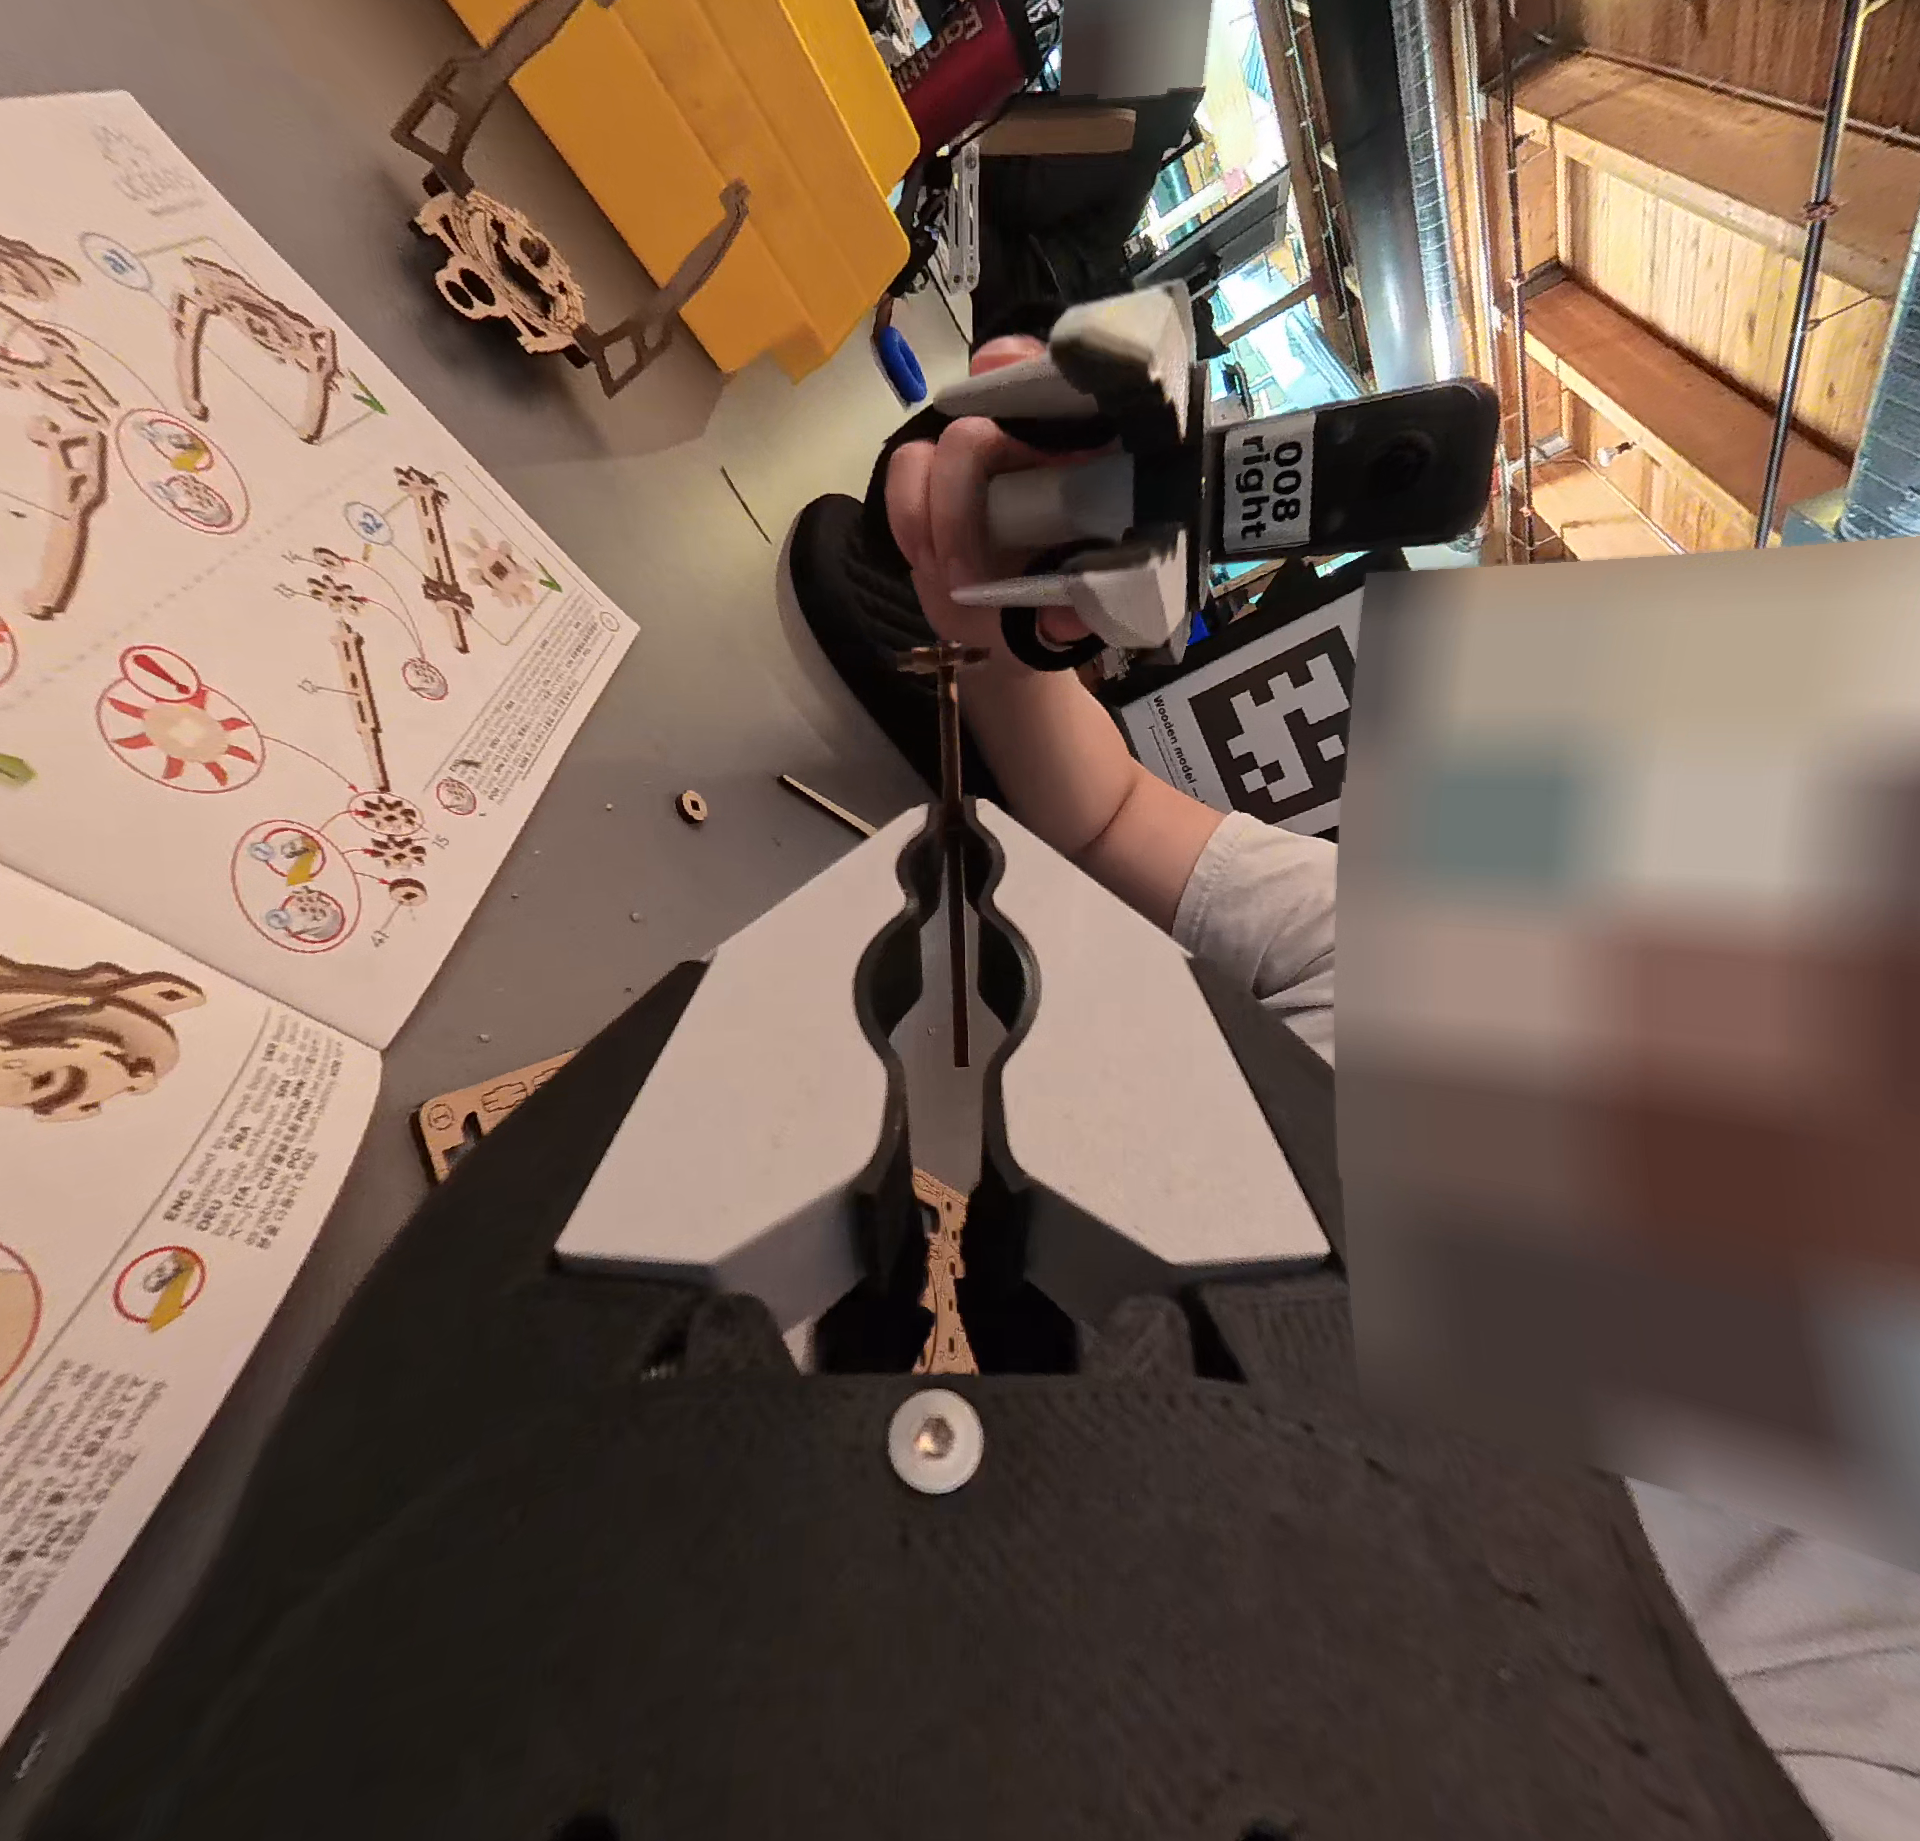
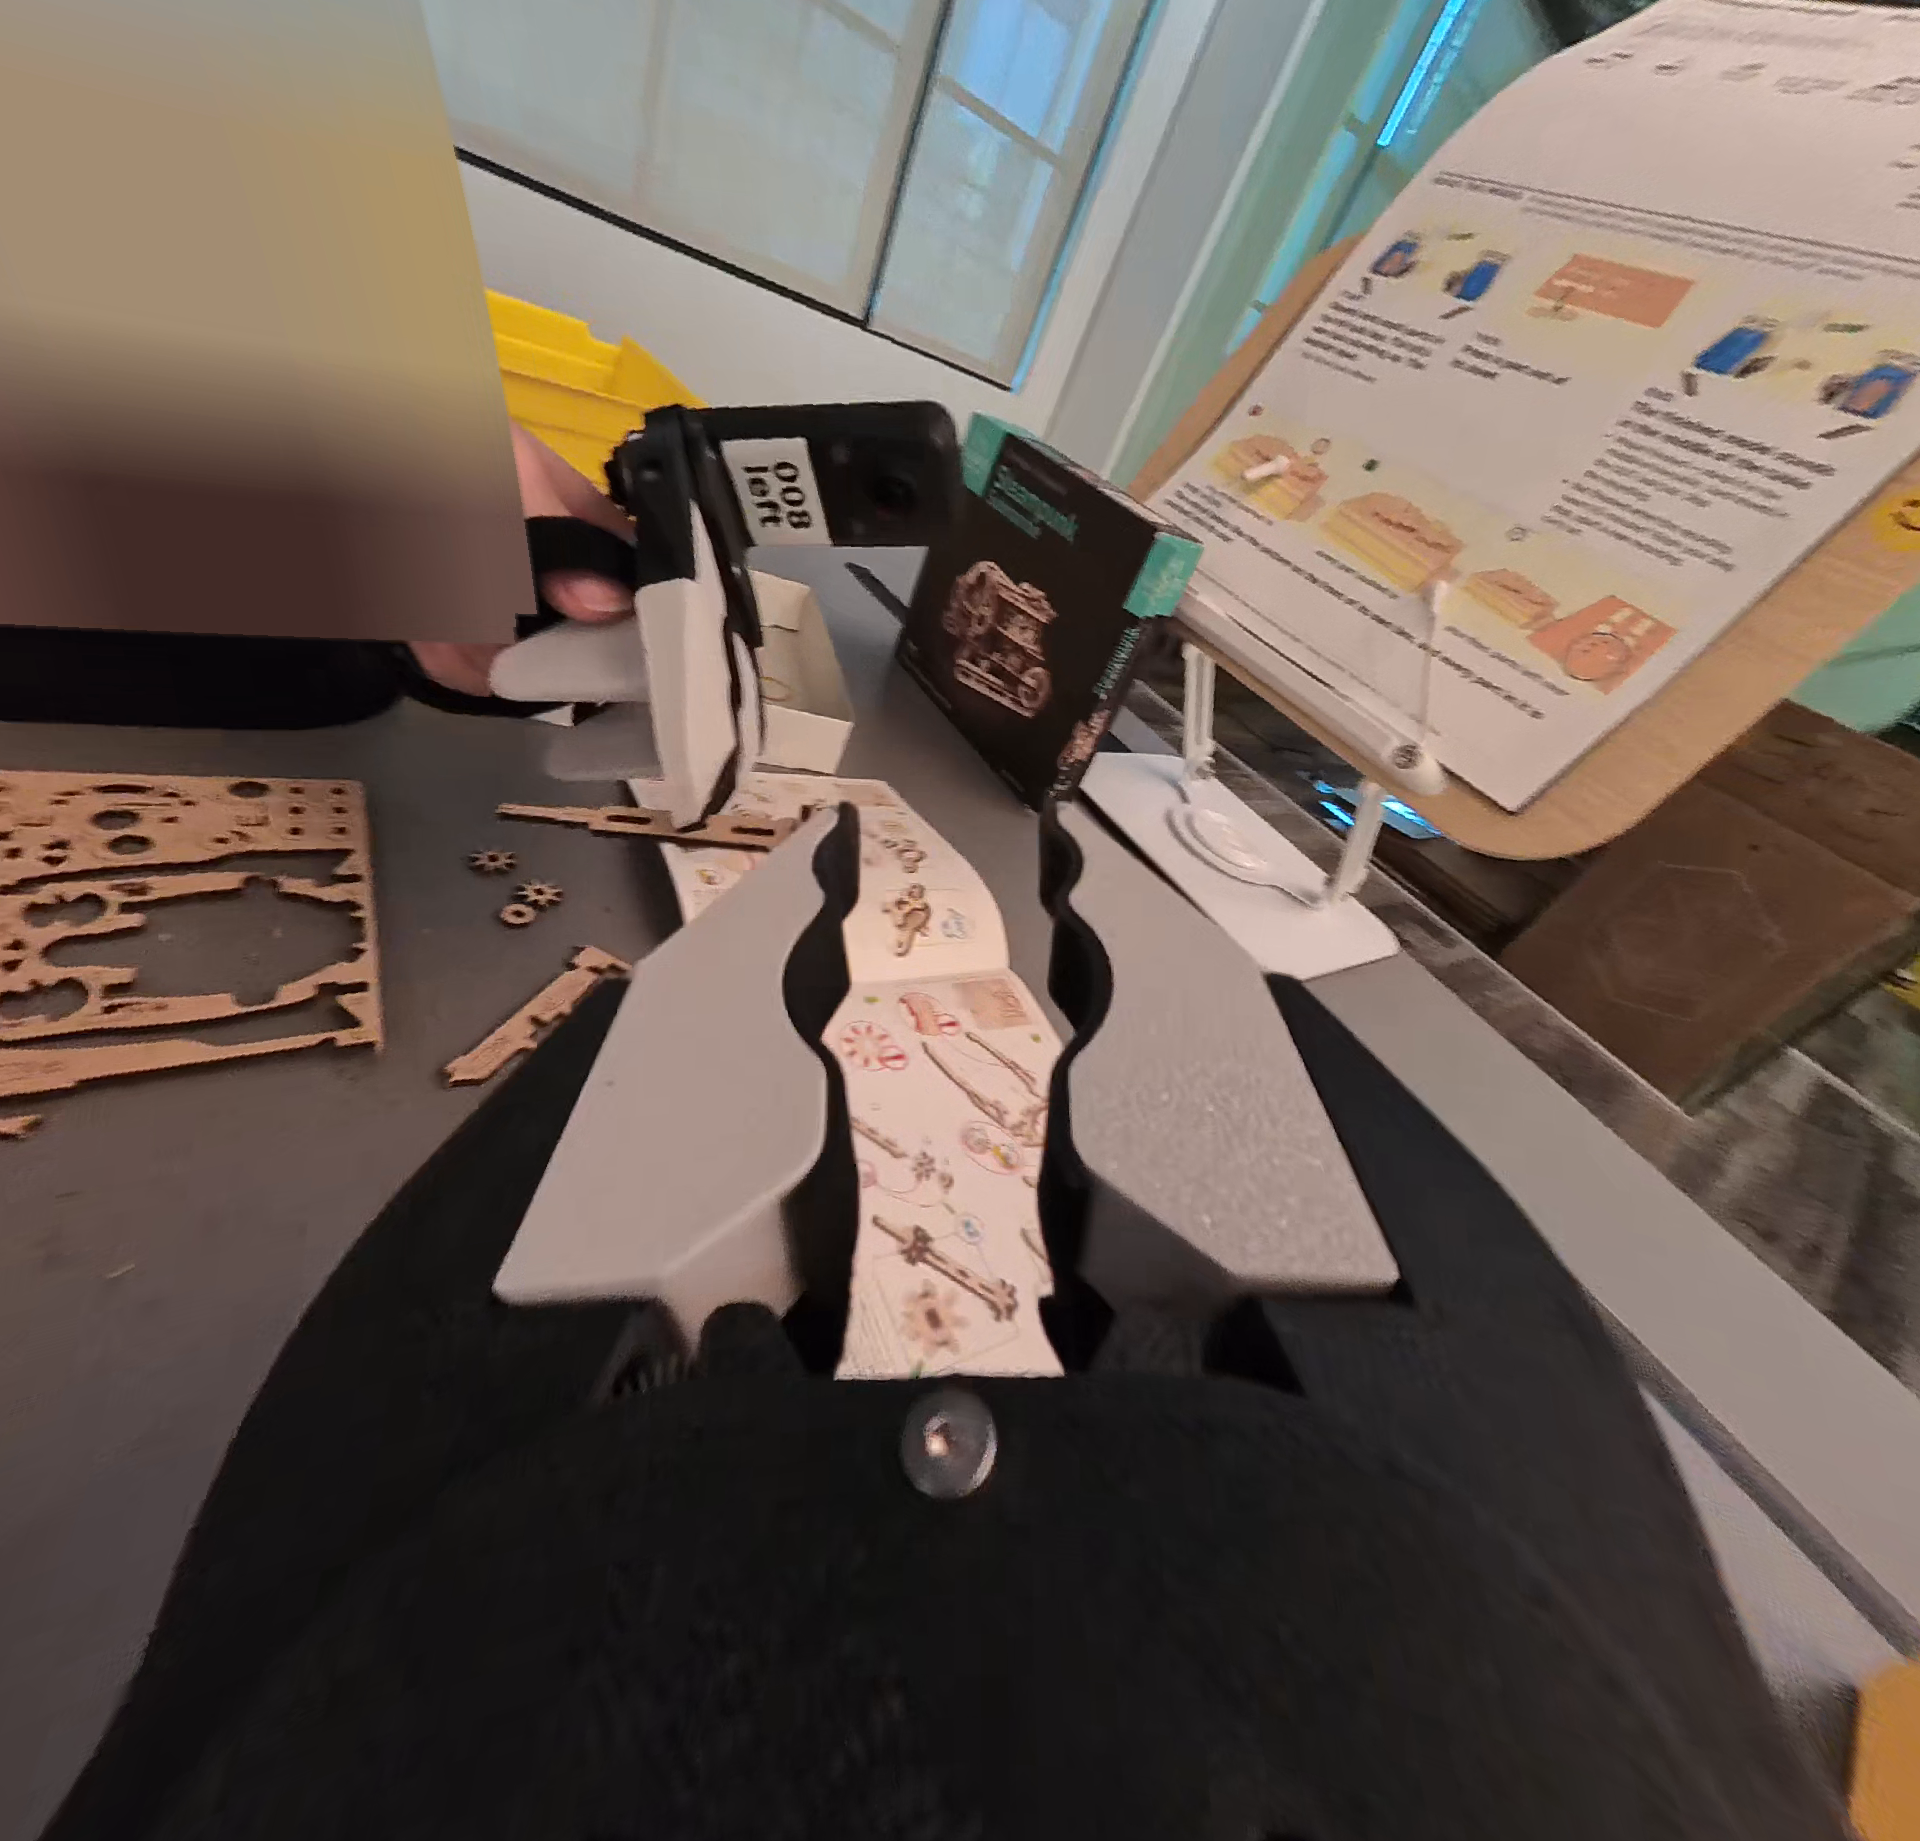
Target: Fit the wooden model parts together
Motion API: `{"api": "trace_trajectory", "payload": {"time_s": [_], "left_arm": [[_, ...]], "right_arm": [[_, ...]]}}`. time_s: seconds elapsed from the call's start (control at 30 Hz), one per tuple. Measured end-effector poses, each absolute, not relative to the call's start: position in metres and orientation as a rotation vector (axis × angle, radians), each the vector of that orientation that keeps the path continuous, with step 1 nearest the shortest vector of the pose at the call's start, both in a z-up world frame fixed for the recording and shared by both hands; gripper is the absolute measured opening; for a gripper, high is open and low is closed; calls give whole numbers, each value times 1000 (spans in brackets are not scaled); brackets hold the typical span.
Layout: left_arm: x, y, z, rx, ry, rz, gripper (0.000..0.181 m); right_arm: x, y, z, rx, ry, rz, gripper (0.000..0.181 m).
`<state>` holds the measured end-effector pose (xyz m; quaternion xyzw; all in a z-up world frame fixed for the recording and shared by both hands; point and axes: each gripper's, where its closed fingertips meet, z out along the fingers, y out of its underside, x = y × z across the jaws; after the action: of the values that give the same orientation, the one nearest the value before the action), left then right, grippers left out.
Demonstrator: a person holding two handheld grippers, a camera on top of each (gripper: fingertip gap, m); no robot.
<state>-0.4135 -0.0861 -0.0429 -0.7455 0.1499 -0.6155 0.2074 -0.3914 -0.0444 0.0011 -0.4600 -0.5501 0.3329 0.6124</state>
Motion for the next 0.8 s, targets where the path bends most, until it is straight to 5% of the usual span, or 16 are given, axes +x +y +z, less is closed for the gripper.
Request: {"api": "trace_trajectory", "payload": {"time_s": [0.8], "left_arm": [[-408, -94, -39, -2073, 540, -1654, 0]], "right_arm": [[-408, -66, -17, -1517, -1098, 1710, 26]]}}
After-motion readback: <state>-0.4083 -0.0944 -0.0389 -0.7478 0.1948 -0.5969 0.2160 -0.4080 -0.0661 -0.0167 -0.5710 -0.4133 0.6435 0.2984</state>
